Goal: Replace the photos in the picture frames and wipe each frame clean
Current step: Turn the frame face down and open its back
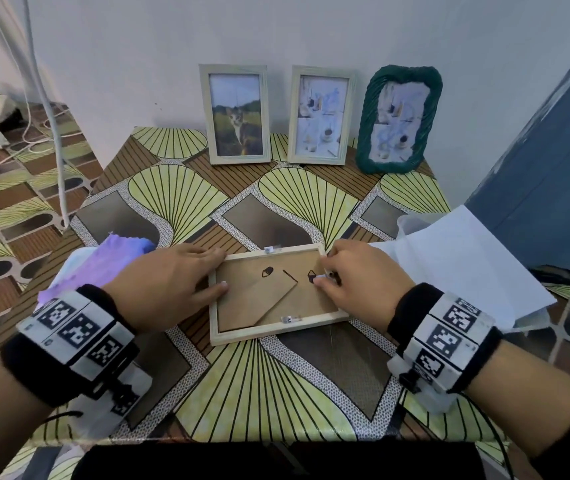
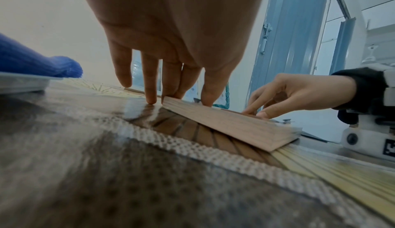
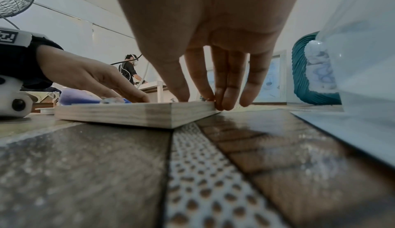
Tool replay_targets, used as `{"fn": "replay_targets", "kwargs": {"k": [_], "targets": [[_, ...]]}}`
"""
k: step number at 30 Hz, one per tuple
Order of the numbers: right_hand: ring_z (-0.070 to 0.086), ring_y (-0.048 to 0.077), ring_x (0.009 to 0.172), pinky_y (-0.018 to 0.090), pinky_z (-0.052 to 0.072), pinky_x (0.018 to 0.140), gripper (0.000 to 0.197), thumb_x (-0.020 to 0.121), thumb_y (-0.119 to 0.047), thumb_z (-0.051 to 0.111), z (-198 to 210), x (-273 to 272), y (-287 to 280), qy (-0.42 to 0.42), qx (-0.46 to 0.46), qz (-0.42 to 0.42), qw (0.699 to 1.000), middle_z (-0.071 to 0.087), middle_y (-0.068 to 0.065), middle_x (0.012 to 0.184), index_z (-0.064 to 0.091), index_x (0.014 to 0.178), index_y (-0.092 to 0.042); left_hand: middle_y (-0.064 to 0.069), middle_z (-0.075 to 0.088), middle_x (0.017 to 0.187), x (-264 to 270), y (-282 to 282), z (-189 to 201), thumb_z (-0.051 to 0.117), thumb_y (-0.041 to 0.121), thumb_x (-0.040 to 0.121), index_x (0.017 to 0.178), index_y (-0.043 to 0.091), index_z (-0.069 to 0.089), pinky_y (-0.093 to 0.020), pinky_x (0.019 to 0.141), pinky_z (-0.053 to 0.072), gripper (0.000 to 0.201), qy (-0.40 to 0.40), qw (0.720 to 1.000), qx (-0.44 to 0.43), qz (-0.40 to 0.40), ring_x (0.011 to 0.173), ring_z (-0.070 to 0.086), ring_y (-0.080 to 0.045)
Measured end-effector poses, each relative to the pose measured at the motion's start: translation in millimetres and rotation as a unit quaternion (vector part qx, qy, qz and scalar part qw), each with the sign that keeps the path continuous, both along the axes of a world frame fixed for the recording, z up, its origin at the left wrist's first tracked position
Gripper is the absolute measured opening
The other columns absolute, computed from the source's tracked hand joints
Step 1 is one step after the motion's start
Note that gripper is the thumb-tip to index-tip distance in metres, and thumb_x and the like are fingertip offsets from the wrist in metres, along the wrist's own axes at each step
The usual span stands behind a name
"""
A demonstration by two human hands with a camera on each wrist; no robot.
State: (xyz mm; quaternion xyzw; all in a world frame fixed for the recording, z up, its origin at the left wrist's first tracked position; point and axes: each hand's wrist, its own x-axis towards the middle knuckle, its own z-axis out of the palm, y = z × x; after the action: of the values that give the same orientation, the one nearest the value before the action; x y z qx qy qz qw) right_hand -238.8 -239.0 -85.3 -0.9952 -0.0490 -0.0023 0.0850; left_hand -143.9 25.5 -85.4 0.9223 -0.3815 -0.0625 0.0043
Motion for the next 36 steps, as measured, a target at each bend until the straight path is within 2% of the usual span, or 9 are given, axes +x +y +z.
{"fn": "replay_targets", "kwargs": {"k": [3,5,11,17,22,24,30,33,36], "targets": [[0.05,0.017,0.082,0.027,0.032,0.067,0.031,0.099,-0.036,0.05,-1,3,0,0.004,-0.006,-0.004,1.0,0.042,-0.006,0.079,0.064,0.078,-0.018,0.001,0.052,0.142,-1,-1,2,0.019,0.064,0.09,0.145,0.019,0.042,-0.033,0.104,0.043,0.075,-0.003,1.0,-0.005,0.004,0.133,0.044,-0.014],[0.051,0.018,0.082,0.027,0.031,0.067,0.032,0.1,-0.036,0.048,-1,5,-1,0.006,-0.011,-0.006,1.0,0.041,-0.006,0.078,0.067,0.082,-0.017,0.0,0.059,0.133,-2,-2,0,0.011,0.064,0.082,0.14,0.017,0.047,-0.034,0.1,0.045,0.083,0.004,1.0,-0.013,0.006,0.128,0.048,-0.015],[0.056,0.021,0.085,0.027,0.034,0.068,0.035,0.101,-0.031,0.04,0,10,1,0.005,-0.039,-0.018,0.999,0.056,0.001,0.087,0.068,0.093,-0.012,-0.003,0.064,0.118,-3,-7,-4,0.015,0.053,0.081,0.127,0.015,0.054,-0.034,0.094,0.046,0.071,0.03,0.998,-0.037,0.035,0.118,0.051,-0.018],[0.059,0.023,0.076,0.033,0.049,0.07,0.028,0.094,-0.025,0.049,4,13,4,-0.011,-0.01,-0.06,0.998,0.063,0.003,0.074,0.065,0.075,-0.014,-0.003,0.064,0.12,-6,-9,2,0.016,0.054,0.078,0.125,0.015,0.056,-0.035,0.093,0.047,0.072,0.052,0.997,-0.04,0.045,0.119,0.051,-0.019],[0.058,0.019,0.076,0.034,0.051,0.072,0.02,0.09,-0.022,0.052,3,15,3,-0.013,0.015,-0.072,0.997,0.066,0.0,0.077,0.067,0.078,-0.017,-0.002,0.064,0.12,-7,-7,-3,0.04,0.041,0.095,0.124,0.016,0.054,-0.031,0.091,0.047,0.041,0.033,0.998,-0.042,0.041,0.118,0.051,-0.016],[0.059,0.018,0.076,0.033,0.051,0.071,0.021,0.092,-0.024,0.052,4,14,3,-0.012,0.011,-0.07,0.997,0.066,-0.002,0.077,0.067,0.079,-0.018,0.0,0.066,0.117,-7,-5,-5,0.046,0.038,0.096,0.126,0.016,0.052,-0.029,0.091,0.045,0.038,0.019,0.999,-0.042,0.022,0.12,0.05,-0.014],[0.056,0.016,0.078,0.029,0.049,0.068,0.034,0.099,-0.045,0.04,12,-9,8,-0.023,0.001,-0.04,0.999,0.053,-0.004,0.094,0.063,0.091,-0.022,0.005,0.06,0.133,1,-3,3,0.058,0.036,0.092,0.138,0.023,0.052,-0.03,0.104,0.041,0.048,0.037,0.995,-0.082,-0.038,0.123,0.051,-0.014],[0.054,0.014,0.076,0.026,0.044,0.063,0.037,0.097,-0.045,0.035,20,-32,13,-0.02,-0.027,0.012,0.999,0.054,-0.006,0.086,0.063,0.09,-0.024,0.011,0.045,0.148,4,-2,6,0.062,0.03,0.092,0.14,0.027,0.051,-0.027,0.113,0.033,0.049,0.044,0.99,-0.097,-0.092,0.138,0.037,-0.009],[0.055,0.019,0.081,0.034,0.048,0.067,0.036,0.096,-0.044,0.034,23,-51,17,0.038,-0.061,0.04,0.997,0.058,-0.004,0.084,0.059,0.083,-0.021,0.015,0.036,0.153,4,-3,3,0.055,0.027,0.096,0.145,0.029,0.044,-0.021,0.116,0.023,0.05,0.062,0.986,-0.089,-0.13,0.144,0.024,-0.003]]}}
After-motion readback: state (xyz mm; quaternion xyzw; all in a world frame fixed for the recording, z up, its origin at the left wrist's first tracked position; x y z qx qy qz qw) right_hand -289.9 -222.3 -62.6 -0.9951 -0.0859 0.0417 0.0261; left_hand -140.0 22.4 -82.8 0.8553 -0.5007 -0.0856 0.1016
